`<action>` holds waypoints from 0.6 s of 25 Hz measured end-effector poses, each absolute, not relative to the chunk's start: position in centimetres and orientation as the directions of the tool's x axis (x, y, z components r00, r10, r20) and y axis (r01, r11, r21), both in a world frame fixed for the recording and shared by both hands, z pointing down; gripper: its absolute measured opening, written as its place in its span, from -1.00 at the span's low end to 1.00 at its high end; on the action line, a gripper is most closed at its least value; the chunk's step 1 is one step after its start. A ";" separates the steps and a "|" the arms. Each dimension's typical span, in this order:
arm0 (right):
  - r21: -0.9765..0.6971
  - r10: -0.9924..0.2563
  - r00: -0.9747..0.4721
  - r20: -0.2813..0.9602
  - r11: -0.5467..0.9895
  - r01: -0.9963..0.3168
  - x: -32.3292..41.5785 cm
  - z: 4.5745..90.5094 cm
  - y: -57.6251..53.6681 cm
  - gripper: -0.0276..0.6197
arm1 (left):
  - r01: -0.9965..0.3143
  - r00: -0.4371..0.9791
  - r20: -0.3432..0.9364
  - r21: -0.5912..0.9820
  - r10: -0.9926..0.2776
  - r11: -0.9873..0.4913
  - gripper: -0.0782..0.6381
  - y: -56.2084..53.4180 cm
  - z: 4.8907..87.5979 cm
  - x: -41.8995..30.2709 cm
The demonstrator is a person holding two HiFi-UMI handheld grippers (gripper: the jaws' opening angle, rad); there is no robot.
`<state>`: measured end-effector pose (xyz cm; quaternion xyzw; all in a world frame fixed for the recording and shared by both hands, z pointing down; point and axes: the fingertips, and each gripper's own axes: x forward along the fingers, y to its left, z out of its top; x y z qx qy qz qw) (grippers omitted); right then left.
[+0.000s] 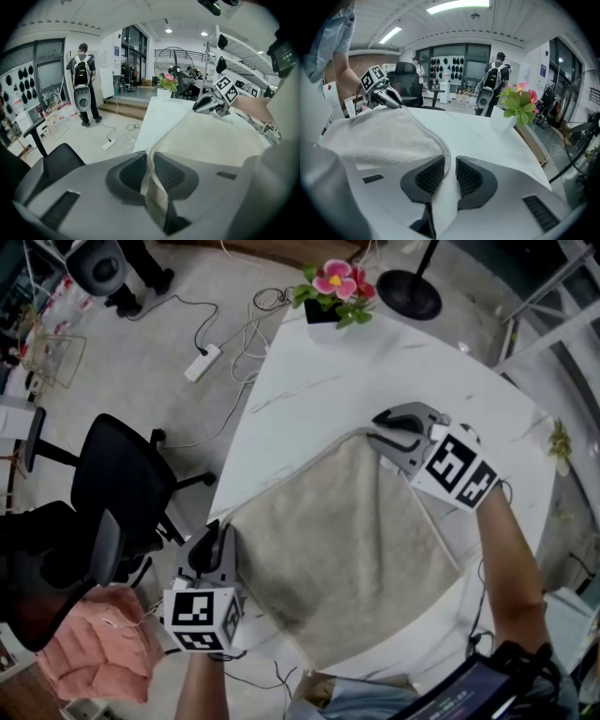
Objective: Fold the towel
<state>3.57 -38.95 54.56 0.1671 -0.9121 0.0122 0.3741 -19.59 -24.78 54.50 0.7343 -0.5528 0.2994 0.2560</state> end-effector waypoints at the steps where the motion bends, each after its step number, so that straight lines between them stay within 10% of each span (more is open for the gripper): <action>1: 0.105 -0.304 -0.664 0.683 0.941 -0.323 3.6 54.4 -38.9 -0.62 | -0.964 0.213 0.721 0.046 -0.660 -0.261 -0.61 -24.8 54.4 -19.6; 15: 0.160 -0.498 -0.576 0.648 0.829 -0.536 6.4 49.0 -38.0 -0.43 | -0.889 0.377 0.654 0.057 -0.655 -0.455 -0.25 -24.8 51.0 -19.4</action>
